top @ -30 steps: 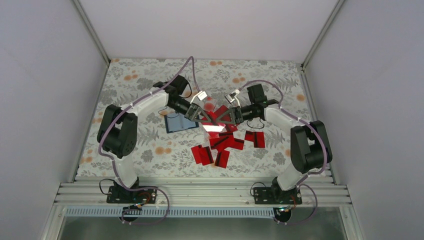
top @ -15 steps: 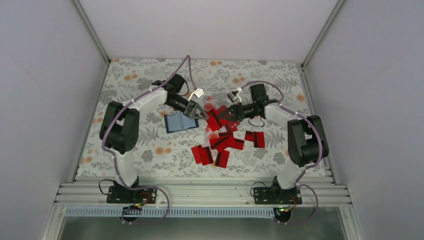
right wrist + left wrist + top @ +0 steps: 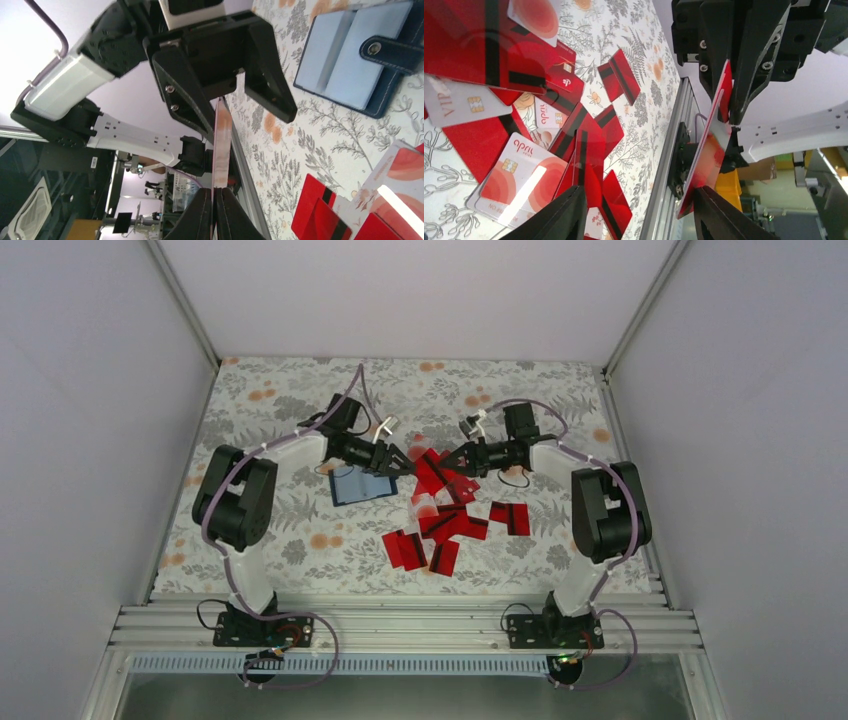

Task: Put the credit cards into the card holder

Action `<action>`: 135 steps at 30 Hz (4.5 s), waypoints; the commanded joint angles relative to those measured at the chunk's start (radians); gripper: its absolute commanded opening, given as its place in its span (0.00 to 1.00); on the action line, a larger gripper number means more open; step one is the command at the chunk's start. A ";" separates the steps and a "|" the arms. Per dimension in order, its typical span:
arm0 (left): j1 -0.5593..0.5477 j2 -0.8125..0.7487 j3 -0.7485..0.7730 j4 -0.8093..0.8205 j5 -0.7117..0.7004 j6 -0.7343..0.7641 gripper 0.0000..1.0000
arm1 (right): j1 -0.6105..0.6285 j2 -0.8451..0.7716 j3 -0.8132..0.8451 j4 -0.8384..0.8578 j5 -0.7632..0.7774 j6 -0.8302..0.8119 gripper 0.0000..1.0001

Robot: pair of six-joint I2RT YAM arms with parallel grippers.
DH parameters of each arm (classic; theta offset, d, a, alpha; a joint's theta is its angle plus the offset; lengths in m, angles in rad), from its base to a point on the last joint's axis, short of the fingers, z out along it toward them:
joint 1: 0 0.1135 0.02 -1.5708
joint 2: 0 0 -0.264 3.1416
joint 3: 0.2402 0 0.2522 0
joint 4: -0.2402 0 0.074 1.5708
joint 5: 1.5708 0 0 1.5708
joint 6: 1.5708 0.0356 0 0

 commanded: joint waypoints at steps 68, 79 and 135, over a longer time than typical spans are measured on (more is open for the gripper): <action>-0.037 -0.214 -0.027 0.297 -0.420 -0.668 0.02 | -0.009 0.013 0.254 0.066 0.188 0.303 0.04; -0.021 -0.261 -0.044 0.298 -0.395 -0.617 0.02 | -0.011 0.000 0.153 -0.132 0.386 0.127 0.04; 0.042 -0.123 0.260 0.026 0.119 -0.241 0.02 | 0.111 -0.011 0.358 -0.057 -0.043 0.158 0.04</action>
